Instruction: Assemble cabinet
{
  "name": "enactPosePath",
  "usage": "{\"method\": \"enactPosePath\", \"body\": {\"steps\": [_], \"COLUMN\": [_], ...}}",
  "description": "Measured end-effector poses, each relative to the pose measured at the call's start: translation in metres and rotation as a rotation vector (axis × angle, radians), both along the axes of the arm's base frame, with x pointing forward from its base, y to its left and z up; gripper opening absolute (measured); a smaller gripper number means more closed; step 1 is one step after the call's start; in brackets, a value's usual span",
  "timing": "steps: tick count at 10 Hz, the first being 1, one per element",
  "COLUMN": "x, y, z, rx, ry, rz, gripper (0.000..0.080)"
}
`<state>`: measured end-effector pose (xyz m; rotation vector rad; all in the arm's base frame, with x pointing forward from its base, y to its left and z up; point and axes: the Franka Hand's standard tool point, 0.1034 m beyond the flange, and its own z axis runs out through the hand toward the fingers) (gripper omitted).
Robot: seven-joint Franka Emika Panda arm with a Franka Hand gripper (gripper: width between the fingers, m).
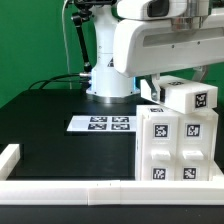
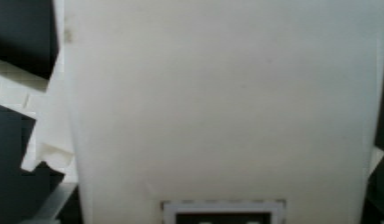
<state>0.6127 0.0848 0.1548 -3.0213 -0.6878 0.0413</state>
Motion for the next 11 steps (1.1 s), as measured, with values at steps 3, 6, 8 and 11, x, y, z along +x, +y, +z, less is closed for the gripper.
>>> {"method": "enactPosePath", "body": {"steps": [3,6,8,11], "x": [0.0013,0.0014,0.0014,0.0014], "y": [-0.0009,-0.0009,-0.0009,-0.0008], "z": [-0.0005,-0.0005,-0.0005,-0.0005], "rx": [0.001,0.001,0.001,0.001], "ry": [-0.015,-0.015,-0.015,-0.014], "rz": [0.0,0.0,0.0,-0.017], "gripper": [0.0546,0.0546,0.0546,0.0546]}}
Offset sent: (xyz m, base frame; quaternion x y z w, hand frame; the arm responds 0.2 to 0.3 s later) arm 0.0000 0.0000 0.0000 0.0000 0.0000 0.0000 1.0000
